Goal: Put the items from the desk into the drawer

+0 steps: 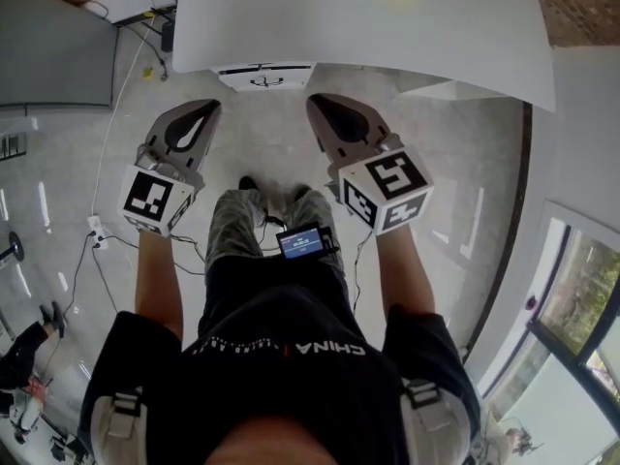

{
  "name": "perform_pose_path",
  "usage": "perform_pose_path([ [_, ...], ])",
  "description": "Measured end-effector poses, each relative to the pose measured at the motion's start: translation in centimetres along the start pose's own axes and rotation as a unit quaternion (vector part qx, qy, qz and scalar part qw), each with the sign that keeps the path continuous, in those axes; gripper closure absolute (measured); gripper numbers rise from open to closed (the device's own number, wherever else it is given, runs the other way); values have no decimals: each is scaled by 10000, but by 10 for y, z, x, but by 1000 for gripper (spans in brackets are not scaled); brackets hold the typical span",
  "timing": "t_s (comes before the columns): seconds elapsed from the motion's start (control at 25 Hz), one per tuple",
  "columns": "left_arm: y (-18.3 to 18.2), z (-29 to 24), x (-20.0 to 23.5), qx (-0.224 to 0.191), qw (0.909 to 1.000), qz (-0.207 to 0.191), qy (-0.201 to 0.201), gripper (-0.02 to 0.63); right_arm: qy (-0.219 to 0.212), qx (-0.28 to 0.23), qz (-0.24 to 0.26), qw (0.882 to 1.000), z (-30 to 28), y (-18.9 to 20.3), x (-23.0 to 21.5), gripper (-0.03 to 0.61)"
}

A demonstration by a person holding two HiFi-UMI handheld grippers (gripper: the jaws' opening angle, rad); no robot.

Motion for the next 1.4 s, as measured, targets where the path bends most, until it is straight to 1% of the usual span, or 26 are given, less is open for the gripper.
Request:
perform_pose_path([
  [0.08,-33,16,-5,-16,10000,9,10,601,21,-11,52,10000,17,-31,15,560],
  [0.2,-69,33,-10,-65,9999,-72,-33,601,59,-98,134,9998,38,-65,30,560],
  [0.28,-85,39,-13,-146,9998,-96,-70,601,186,-149,215,9995,50,-78,34,560],
  [0.36,-94,44,-20,-214,9997,-62,-107,601,427,-64,443,9981,62,-81,37,560],
  [0.44,-97,46,-27,-251,9996,-28,-156,601,625,151,789,9948,71,-76,40,560],
  [0.52,-95,44,-35,-267,9995,-16,-195,601,667,230,1021,9923,76,-69,41,560],
  [0.72,-90,43,-63,-43,9999,-120,-115,601,604,229,905,9938,99,-55,39,560],
  [0.8,-92,45,-72,-13,9998,-109,-165,601,581,208,880,9942,109,-52,35,560],
  [0.92,-93,49,-89,22,9995,-120,-296,601,509,224,1019,9932,122,-47,32,560],
  [1.04,-88,55,-111,162,9988,-152,-439,601,429,310,1187,9915,132,-36,30,560],
  [1.24,-89,75,-136,135,9976,-154,-654,601,351,266,1293,9906,148,-25,38,560],
  [1.4,-86,90,-146,27,9967,-97,-808,601,448,172,1248,9910,169,-17,45,560],
])
Point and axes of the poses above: the fingertips, and each gripper's own axes: z backward along the fingers, x to its left, y out of its underside, the point moved 7 cm from there along z, backward along the fingers, and after that the axes turned 5 degrees about -x, right-handed, at the moved point
